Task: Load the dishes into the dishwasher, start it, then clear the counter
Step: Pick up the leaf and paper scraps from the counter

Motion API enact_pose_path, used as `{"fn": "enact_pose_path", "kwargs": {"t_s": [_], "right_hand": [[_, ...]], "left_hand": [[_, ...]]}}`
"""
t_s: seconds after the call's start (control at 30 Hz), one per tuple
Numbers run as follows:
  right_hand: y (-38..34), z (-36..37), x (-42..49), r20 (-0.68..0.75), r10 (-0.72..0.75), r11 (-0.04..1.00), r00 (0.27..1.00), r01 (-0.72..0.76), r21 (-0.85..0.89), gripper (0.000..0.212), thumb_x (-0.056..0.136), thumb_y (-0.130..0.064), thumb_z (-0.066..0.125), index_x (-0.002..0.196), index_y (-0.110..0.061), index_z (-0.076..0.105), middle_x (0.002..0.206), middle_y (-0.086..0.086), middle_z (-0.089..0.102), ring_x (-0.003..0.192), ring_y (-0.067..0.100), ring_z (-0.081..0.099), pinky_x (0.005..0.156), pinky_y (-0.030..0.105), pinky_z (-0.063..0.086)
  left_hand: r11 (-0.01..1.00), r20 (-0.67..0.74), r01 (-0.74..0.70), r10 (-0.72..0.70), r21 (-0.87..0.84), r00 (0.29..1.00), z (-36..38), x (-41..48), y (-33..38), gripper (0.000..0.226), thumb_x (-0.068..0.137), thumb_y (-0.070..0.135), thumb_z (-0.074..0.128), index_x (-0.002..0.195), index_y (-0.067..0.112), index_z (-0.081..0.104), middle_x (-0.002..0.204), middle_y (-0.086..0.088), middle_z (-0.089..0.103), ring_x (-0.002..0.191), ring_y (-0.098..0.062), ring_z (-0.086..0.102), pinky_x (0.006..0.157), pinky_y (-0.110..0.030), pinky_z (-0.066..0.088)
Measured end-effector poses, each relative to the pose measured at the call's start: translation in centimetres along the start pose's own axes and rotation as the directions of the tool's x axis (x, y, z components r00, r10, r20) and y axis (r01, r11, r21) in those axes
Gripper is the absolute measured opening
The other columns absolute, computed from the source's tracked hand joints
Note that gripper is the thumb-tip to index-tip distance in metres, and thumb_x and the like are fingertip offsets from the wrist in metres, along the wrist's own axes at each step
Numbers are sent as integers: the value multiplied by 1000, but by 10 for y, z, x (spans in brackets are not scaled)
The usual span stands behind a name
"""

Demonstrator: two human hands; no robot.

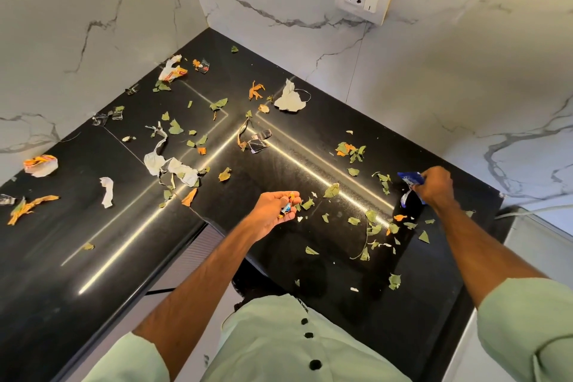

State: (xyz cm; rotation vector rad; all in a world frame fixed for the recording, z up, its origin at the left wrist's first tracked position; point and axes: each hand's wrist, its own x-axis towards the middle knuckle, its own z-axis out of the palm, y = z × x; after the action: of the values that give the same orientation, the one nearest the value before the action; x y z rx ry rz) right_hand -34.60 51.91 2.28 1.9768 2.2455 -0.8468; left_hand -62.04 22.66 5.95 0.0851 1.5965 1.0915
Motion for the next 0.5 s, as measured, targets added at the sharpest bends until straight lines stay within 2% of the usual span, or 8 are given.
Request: {"fn": "enact_pose_path", "kwargs": {"t_s": [0.13,0.27,0.37,0.43,0.5], "right_hand": [[-7,8,-11,7,-27,997,1000,27,-67,13,86,-4,73,100,-2,72,87,9,64,84,23,62,81,41,55],[-10,11,-25,-9,-52,996,999,51,-75,20,86,-5,74,107,-4,72,89,9,65,82,21,62,80,41,59],[-25,9,-40,-63,-90,995,994,93,45,21,83,-1,76,103,-5,73,92,12,70,77,21,64,73,40,59],[-48,5,-54,-110,-139,975,984,155,157,20,81,0,77,100,-5,73,91,13,71,75,18,62,68,33,54],[-79,2,-73,-98,-172,938,980,193,287,23,80,-5,80,101,-7,72,89,6,69,77,16,62,66,24,47]], "left_hand": [[1000,1,-4,4,-23,1000,-1,2,-2,28,105,7,44,118,9,69,117,-9,71,95,-17,65,78,-28,56],[1000,11,1,0,-23,1000,-2,1,-7,29,106,8,43,119,8,69,116,-9,71,94,-16,65,83,-31,57],[999,21,-2,3,-36,1000,-4,1,-9,28,106,8,44,120,7,68,115,-10,72,90,-15,65,87,-32,57],[999,25,-4,5,-53,1000,-6,0,-9,28,106,8,44,121,6,68,115,-11,72,89,-15,65,84,-31,57],[998,19,-8,10,-62,1000,-8,-3,-8,29,106,7,43,121,5,67,117,-11,71,94,-17,66,85,-31,58]]}}
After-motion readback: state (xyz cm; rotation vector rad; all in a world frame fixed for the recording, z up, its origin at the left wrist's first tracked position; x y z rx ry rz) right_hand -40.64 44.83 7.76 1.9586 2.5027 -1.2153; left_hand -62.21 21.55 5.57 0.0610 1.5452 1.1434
